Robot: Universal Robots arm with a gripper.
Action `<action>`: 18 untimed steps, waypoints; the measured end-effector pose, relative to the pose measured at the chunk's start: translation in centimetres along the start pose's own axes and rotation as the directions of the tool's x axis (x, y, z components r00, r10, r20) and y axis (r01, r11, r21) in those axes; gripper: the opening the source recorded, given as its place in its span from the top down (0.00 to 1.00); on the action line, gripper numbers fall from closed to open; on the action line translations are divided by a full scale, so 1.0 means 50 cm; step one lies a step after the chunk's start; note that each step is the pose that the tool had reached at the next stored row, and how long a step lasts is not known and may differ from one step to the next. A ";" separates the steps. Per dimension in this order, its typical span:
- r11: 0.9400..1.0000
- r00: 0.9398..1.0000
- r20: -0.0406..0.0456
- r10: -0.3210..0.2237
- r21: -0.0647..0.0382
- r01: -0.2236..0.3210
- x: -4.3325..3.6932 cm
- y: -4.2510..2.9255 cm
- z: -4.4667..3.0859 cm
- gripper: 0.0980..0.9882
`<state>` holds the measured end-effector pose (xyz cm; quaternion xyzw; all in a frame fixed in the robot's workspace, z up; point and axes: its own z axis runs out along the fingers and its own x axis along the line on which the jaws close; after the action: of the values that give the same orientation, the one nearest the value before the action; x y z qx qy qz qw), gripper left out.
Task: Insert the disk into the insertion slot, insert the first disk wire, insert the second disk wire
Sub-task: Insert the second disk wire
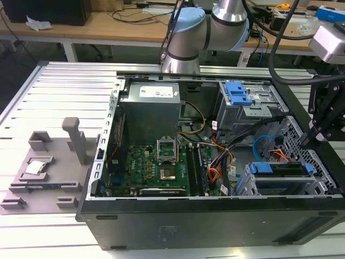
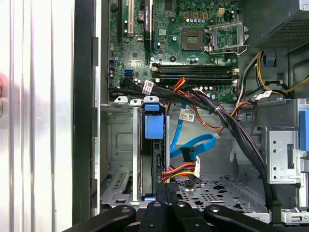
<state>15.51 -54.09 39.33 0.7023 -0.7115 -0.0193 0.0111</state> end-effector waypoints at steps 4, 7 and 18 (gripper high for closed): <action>1.000 1.000 0.000 0.000 0.000 0.000 0.000 0.000 0.000 0.99; 1.000 1.000 0.000 0.000 0.000 0.000 0.000 0.000 0.000 0.99; 1.000 1.000 0.000 -0.010 0.000 0.010 -0.018 0.010 0.004 0.77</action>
<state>15.01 -53.20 39.19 0.7059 -0.7080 -0.0192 0.0112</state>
